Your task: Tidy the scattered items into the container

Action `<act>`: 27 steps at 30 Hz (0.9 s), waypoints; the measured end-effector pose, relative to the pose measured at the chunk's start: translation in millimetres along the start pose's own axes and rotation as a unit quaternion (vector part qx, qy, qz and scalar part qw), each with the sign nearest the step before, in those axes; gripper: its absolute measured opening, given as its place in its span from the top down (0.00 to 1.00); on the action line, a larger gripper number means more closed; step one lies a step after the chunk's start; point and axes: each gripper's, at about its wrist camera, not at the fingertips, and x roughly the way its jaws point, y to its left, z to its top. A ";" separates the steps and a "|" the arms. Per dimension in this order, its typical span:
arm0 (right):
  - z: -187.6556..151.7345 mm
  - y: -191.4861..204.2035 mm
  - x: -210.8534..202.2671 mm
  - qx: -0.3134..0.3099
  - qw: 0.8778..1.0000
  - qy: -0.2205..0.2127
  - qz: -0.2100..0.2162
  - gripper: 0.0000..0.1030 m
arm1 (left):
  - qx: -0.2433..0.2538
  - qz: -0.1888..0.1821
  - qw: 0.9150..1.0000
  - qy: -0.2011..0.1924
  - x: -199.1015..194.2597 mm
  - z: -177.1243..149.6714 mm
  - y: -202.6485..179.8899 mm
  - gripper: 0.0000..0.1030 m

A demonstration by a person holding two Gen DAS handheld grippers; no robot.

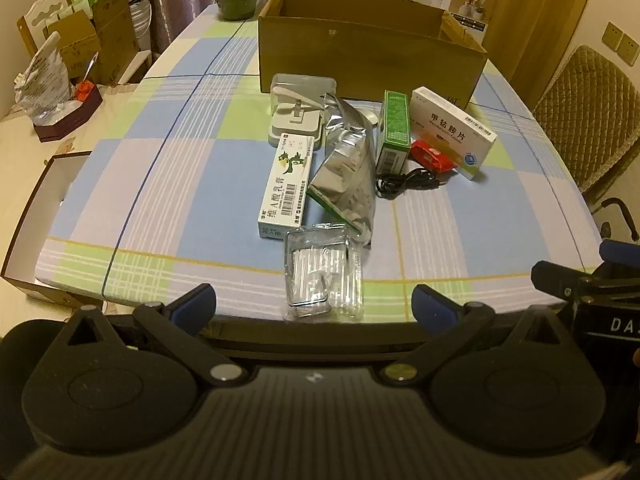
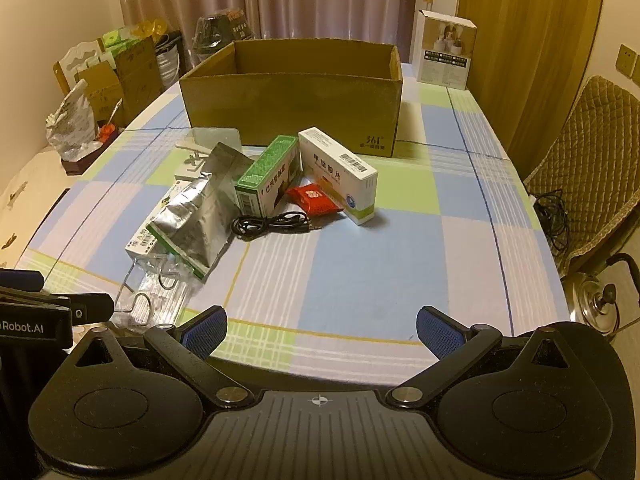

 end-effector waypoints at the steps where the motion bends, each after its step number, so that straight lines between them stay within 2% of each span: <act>1: 0.0 -0.1 -0.1 0.000 1.000 0.000 0.000 0.00 | -0.001 0.000 1.000 0.000 0.1 -0.6 0.5 0.01; 27: 0.0 0.7 -1.3 -0.001 1.000 0.003 0.000 0.00 | -0.011 0.008 1.000 0.003 2.4 -3.9 2.7 0.01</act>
